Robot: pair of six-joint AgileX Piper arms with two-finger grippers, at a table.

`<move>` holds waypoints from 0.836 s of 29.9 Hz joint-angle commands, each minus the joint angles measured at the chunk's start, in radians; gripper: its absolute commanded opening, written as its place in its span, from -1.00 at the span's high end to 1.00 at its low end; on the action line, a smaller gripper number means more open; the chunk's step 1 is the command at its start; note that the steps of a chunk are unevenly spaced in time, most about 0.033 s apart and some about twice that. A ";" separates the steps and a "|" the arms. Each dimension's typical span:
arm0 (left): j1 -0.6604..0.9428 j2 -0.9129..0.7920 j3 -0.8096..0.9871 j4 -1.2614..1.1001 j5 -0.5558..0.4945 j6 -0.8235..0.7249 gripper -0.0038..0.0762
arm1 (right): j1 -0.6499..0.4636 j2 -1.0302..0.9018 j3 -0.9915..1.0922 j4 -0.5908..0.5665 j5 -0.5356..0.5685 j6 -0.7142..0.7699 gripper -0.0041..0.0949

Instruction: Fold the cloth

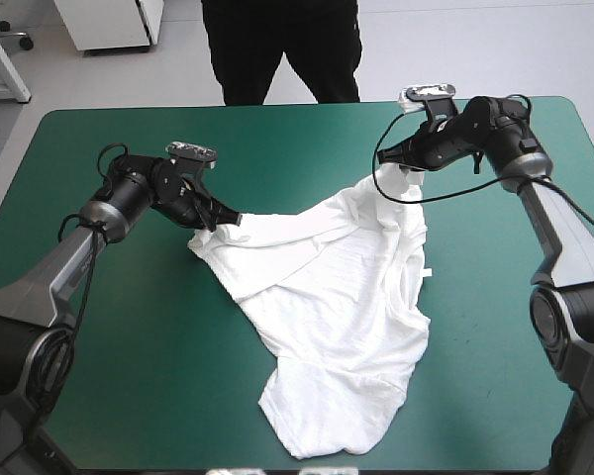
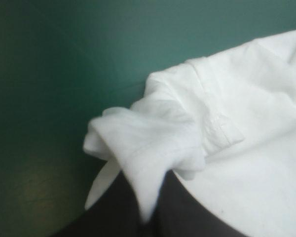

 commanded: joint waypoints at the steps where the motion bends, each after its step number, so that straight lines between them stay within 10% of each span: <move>1: 0.002 -0.017 -0.030 -0.005 -0.058 -0.002 0.92 | -0.002 -0.006 -0.076 0.011 -0.003 -0.014 0.81; 5: 0.002 -0.019 -0.055 0.004 -0.076 0.037 0.82 | -0.006 -0.001 -0.085 0.010 -0.031 -0.060 0.34; 10: 0.002 -0.019 -0.156 0.102 -0.024 0.066 0.11 | -0.019 -0.029 -0.113 -0.021 -0.012 -0.060 -0.43; 15: 0.002 -0.022 -0.326 0.246 0.153 0.035 -0.48 | -0.055 -0.118 -0.134 -0.019 0.062 -0.060 -0.44; 25: 0.000 -0.207 -0.379 0.207 0.310 0.072 -0.51 | -0.073 -0.394 0.007 -0.037 0.173 -0.048 -0.44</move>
